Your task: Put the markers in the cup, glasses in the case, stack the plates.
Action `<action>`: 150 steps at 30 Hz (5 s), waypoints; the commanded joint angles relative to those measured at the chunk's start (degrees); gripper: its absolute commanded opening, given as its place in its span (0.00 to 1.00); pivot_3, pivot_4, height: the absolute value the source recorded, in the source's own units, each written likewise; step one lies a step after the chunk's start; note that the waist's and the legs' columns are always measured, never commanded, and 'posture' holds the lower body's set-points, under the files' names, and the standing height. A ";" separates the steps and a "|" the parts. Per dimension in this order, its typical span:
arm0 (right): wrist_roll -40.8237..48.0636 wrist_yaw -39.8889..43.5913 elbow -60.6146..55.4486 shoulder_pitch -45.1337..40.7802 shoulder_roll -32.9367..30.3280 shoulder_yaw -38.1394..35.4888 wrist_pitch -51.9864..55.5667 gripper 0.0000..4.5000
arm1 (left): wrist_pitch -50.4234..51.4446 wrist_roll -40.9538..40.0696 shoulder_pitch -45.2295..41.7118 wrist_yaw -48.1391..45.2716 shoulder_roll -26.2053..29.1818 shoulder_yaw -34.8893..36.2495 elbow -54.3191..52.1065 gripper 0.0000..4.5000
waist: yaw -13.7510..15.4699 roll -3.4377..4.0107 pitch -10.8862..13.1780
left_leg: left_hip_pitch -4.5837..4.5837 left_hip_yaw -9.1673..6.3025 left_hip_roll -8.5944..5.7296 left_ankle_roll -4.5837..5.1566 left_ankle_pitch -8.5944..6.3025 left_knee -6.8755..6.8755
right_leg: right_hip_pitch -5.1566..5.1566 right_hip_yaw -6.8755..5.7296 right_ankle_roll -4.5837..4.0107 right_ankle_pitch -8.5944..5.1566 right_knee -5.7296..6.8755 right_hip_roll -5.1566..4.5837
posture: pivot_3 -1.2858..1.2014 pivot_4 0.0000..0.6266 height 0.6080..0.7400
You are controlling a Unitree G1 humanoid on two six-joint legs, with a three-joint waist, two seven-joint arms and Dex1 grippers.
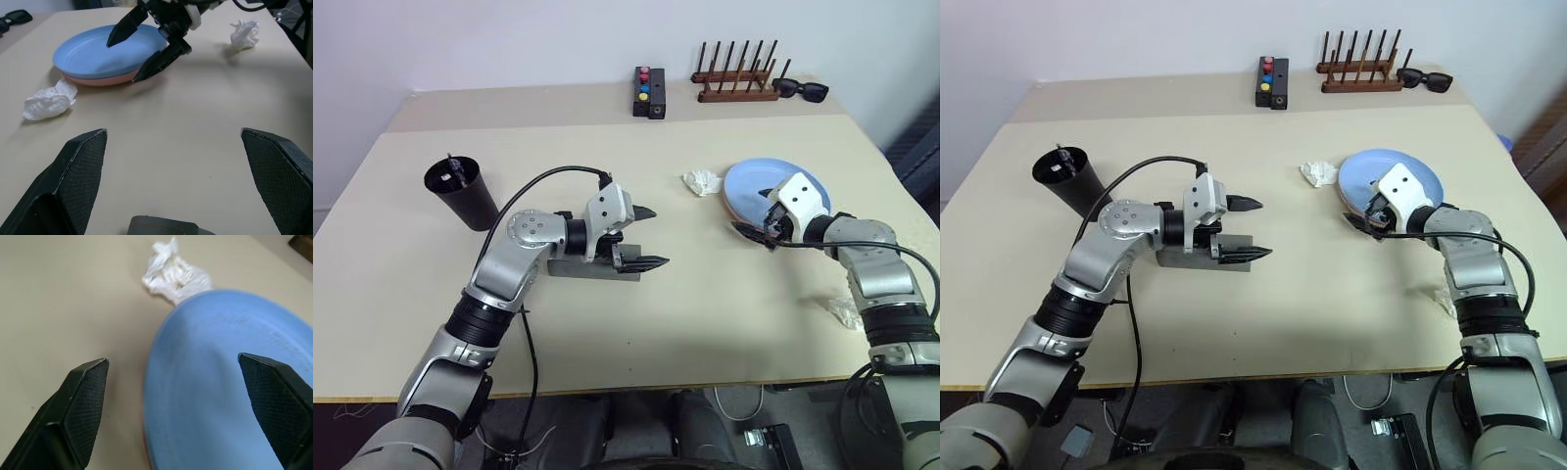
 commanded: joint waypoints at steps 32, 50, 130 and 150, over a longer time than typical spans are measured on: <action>11.55 21.72 -10.76 35.08 -24.92 -22.72 13.60 0.99 | -15.13 2.87 -7.58 -17.57 -2.23 -3.23 13.49 1.00 | 0.00 -0.02 0.01 | 0.00 0.10 0.01 0.09 -0.05 0.04 | 0.06 -0.01 0.01 0.00 -0.06 -0.02 | 0.52 0.24 1.00; 11.28 23.37 -8.60 35.31 -24.42 -19.90 15.06 0.60 | -15.06 3.57 -7.23 -18.39 -2.20 -3.50 12.71 1.00 | 0.02 -0.02 0.01 | 0.01 0.11 0.02 0.09 -0.06 0.05 | 0.06 -0.01 0.02 0.00 -0.06 -0.02 | 0.52 0.24 1.00; 0.02 2.80 19.24 -17.30 13.68 2.38 -11.37 0.87 | 12.50 6.29 1.34 23.98 -6.74 5.21 -5.63 1.00 | -1.53 0.00 0.00 | -0.02 0.10 0.00 0.08 -0.05 0.03 | -0.03 0.04 0.04 0.03 -0.02 -0.03 | 0.52 0.24 1.00; -6.59 -3.09 45.59 -29.16 19.64 3.42 -21.70 0.87 | 24.14 4.17 5.10 30.44 -4.55 8.57 -21.56 1.00 | -1.82 0.01 0.00 | -0.01 0.10 0.01 0.07 -0.04 0.00 | -0.07 0.05 0.04 0.03 0.00 -0.01 | 0.52 0.24 1.00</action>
